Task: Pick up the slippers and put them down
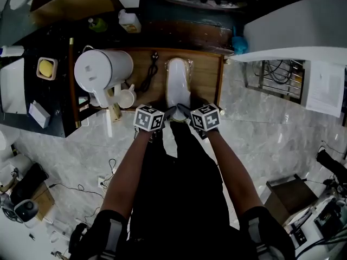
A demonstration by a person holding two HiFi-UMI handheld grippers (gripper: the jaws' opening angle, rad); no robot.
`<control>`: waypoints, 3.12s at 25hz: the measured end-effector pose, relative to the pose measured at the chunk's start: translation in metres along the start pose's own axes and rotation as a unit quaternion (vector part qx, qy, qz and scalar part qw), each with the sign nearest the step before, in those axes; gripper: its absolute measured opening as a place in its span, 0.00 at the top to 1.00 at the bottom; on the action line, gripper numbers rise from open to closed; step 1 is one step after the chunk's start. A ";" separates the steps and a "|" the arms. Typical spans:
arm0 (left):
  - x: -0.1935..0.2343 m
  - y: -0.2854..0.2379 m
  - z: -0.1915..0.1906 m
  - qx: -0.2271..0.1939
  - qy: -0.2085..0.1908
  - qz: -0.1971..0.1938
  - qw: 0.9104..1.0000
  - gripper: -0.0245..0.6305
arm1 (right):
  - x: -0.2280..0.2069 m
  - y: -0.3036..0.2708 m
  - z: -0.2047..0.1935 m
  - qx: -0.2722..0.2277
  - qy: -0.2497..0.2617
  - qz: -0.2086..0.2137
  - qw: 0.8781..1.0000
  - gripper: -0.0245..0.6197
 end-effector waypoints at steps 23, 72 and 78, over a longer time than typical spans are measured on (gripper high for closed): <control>-0.074 0.085 0.032 -0.132 0.015 -0.039 0.990 0.62 | 0.054 0.101 0.045 -0.092 0.001 0.015 0.996 0.61; -0.195 0.192 0.053 -0.244 -0.050 -0.061 0.967 0.67 | 0.129 0.239 0.058 -0.222 0.028 0.085 0.971 0.61; -0.193 0.192 0.051 -0.250 -0.041 -0.063 0.965 0.67 | 0.131 0.238 0.059 -0.223 0.030 0.087 0.971 0.61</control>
Point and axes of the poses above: the fingertips, and each gripper's own axes: y backward along the fingers, x to its left, z out of its top, the point moved 3 cm from there along y, backward along the fingers, and after that the axes turned 7 degrees about x, right-handed, at the moved point
